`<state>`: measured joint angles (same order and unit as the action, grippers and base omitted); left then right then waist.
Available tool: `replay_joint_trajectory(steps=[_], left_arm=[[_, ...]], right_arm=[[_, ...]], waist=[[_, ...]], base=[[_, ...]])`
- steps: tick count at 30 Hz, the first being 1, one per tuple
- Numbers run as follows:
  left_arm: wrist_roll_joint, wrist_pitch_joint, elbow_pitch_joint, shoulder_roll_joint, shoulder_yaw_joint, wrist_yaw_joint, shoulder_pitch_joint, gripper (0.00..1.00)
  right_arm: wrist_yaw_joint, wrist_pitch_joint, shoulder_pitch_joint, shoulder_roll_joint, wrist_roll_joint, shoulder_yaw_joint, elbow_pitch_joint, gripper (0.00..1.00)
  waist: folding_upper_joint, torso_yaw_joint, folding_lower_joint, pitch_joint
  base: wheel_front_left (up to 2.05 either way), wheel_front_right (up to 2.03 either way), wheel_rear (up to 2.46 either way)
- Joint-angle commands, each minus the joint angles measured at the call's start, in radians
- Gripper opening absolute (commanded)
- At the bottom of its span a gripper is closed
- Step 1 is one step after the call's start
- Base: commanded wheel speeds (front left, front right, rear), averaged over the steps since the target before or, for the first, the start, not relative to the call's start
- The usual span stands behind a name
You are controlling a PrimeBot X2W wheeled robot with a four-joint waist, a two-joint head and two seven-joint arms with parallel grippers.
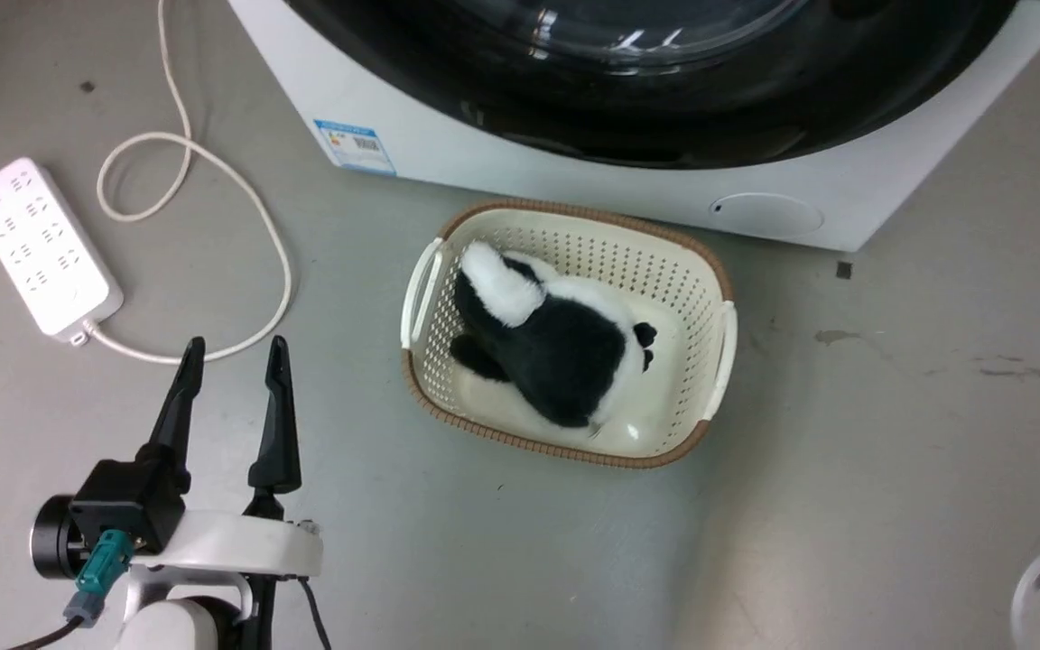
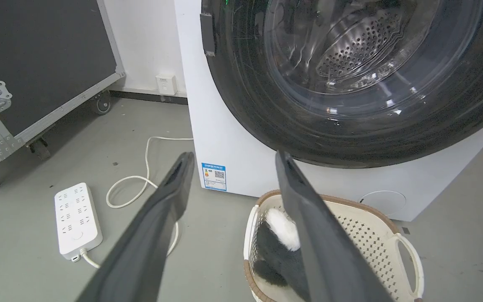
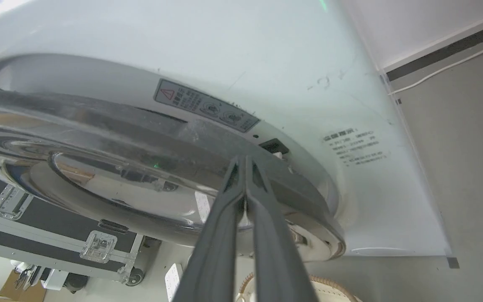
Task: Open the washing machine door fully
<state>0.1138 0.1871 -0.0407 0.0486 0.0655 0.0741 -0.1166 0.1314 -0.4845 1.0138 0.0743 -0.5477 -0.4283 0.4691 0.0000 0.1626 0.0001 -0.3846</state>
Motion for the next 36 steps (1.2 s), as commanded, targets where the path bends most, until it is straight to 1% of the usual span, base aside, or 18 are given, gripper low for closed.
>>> replay_joint_trajectory(steps=[1, 6, 7, 12, 14, 15, 17, 18, 25, 31, 36], left_arm=[[0.006, 0.012, -0.004, 0.001, 0.000, 0.006, -0.019, 1.00], [0.013, 0.023, -0.005, 0.001, 0.003, 0.011, -0.030, 1.00], [0.017, 0.029, -0.005, 0.001, 0.004, 0.012, -0.036, 1.00], [0.021, 0.039, -0.001, 0.001, 0.001, 0.016, -0.050, 1.00], [0.024, 0.043, 0.000, 0.001, 0.000, 0.016, -0.052, 1.00], [0.028, 0.050, 0.003, 0.001, 0.001, 0.017, -0.051, 1.00], [0.029, 0.054, 0.005, 0.001, 0.000, 0.017, -0.047, 1.00], [0.030, 0.060, 0.004, 0.002, -0.001, 0.016, -0.040, 1.00], [0.023, 0.075, 0.013, 0.002, -0.004, 0.022, -0.013, 1.00], [0.011, 0.075, 0.025, 0.002, -0.013, 0.026, 0.035, 1.00], [-0.002, 0.075, 0.027, 0.002, -0.017, 0.029, 0.062, 1.00]], right_arm=[[0.000, -0.012, 0.047, 0.013, 0.003, -0.021, 0.021, 0.00], [-0.001, -0.057, 0.140, 0.027, 0.028, -0.078, 0.087, 0.00], [-0.001, -0.115, 0.189, 0.030, 0.031, -0.106, 0.126, 0.00], [-0.001, -0.243, 0.230, 0.025, 0.015, -0.137, 0.158, 0.00], [-0.001, -0.290, 0.229, 0.022, 0.007, -0.154, 0.159, 0.00], [-0.001, -0.361, 0.218, 0.013, -0.009, -0.187, 0.154, 0.00], [-0.001, -0.417, 0.206, 0.004, -0.023, -0.208, 0.150, 0.00], [-0.001, -0.489, 0.184, -0.009, -0.042, -0.238, 0.131, 0.00], [-0.001, -0.636, 0.079, -0.023, -0.121, -0.284, 0.086, 0.00], [-0.001, -0.672, -0.101, -0.024, -0.224, -0.208, 0.071, 0.00], [-0.001, -0.667, -0.222, -0.024, -0.360, -0.111, 0.049, 0.00]], waist=[[0.0000, 0.010, -0.0001, -0.012], [0.0000, 0.025, -0.0001, -0.038], [0.0000, 0.032, -0.0001, -0.053], [0.0000, 0.040, -0.0001, -0.067], [0.0000, 0.043, -0.0001, -0.064], [0.0000, 0.046, -0.0001, -0.053], [0.0000, 0.047, -0.0001, -0.043], [0.0000, 0.047, -0.0001, -0.026], [0.0000, 0.047, -0.0001, 0.040], [0.0000, 0.035, -0.0001, 0.128], [0.0000, 0.027, -0.0001, 0.181]], base=[[0.00, 0.00, 0.00], [0.00, 0.00, 0.00], [0.00, 0.00, 0.00], [0.00, 0.00, 0.00], [0.00, 0.00, 0.00], [0.00, 0.00, 0.00], [0.00, 0.00, 0.00], [0.00, 0.00, 0.00], [0.00, 0.00, 0.00], [0.00, 0.00, 0.00], [0.00, 0.00, 0.00]])
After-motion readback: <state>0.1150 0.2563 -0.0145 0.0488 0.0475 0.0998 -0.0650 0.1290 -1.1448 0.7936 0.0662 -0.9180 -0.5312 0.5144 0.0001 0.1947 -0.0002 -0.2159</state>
